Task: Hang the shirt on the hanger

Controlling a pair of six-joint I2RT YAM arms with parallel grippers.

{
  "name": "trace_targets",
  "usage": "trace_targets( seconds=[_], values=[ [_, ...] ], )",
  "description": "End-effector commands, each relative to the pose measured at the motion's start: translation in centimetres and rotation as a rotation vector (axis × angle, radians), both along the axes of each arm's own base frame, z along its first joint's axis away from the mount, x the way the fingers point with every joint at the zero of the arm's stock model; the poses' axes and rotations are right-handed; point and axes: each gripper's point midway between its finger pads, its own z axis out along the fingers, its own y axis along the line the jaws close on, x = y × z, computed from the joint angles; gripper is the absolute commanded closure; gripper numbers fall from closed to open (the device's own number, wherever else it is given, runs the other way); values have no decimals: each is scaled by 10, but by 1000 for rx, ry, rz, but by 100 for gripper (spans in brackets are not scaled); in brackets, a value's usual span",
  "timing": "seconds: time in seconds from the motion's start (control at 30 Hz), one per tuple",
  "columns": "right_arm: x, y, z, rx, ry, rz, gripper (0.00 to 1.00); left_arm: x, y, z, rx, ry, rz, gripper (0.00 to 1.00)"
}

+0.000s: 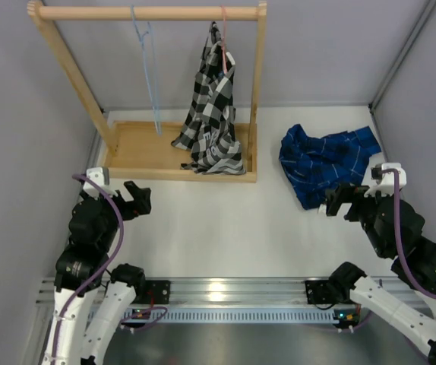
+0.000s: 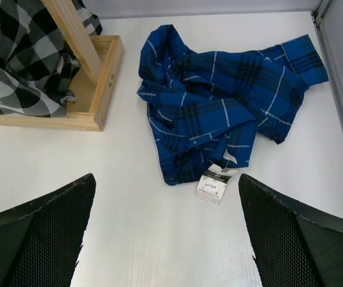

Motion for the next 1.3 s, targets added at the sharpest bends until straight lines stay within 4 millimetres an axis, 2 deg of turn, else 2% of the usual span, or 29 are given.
trace_targets(
  seconds=[0.0,0.2,0.27,0.3,0.37,0.4,0.5,0.57,0.6,0.67,0.7,0.77,0.8,0.87,0.9,0.97,1.0,1.1,1.17,1.2,1.23,1.27],
  values=[
    [1,-1,-4,-10,12,-10,1,3,-6,11,-29,-57,-24,2],
    [4,2,-5,-17,8,-6,1,2,-9,11,-41,-65,-41,2],
    [6,16,-11,-39,27,63,1,1,-10,10,-41,-63,-44,2],
    [12,27,-18,-46,47,96,1,1,-10,11,-42,-64,-45,2],
    [22,38,-27,-63,67,110,1,1,-11,10,-43,-66,-48,2],
    [34,46,-36,-93,89,105,0,1,-11,11,-42,-67,-51,2],
    [62,42,-57,-231,154,-12,1,2,-14,10,-43,-64,-65,2],
    [76,40,-60,-315,190,-55,1,2,-15,8,-42,-59,-75,2],
    [87,39,-74,-399,247,-69,1,2,-16,8,-42,-59,-78,2],
    [104,39,-79,-431,276,-75,1,2,-17,8,-41,-57,-87,2],
    [118,33,-89,-466,316,-80,0,2,-18,7,-41,-54,-90,2],
    [141,32,-90,-434,305,-85,0,2,-19,8,-42,-55,-93,2],
    [153,22,-104,-452,350,-83,1,2,-19,7,-42,-55,-95,2],
    [168,11,-110,-468,363,-136,1,2,-19,8,-44,-58,-96,2],
    [175,-1,-124,-500,412,-178,1,2,-19,8,-43,-57,-96,2],
    [182,-12,-135,-516,446,-248,1,2,-20,9,-43,-63,-100,2],
    [186,-16,-150,-519,480,-255,1,2,-22,8,-45,-61,-112,2],
    [196,-7,-178,-503,493,-219,7,1,-22,9,-42,-67,-116,2],
    [197,-5,-190,-514,505,-200,18,1,-21,10,-45,-72,-111,2],
    [199,1,-190,-497,490,-184,27,0,-21,11,-48,-73,-107,2],
    [198,6,-188,-483,481,-172,48,1,-20,10,-45,-70,-103,2],
    [194,13,-179,-472,448,-156,57,1,-20,10,-46,-70,-101,2]
  ],
)
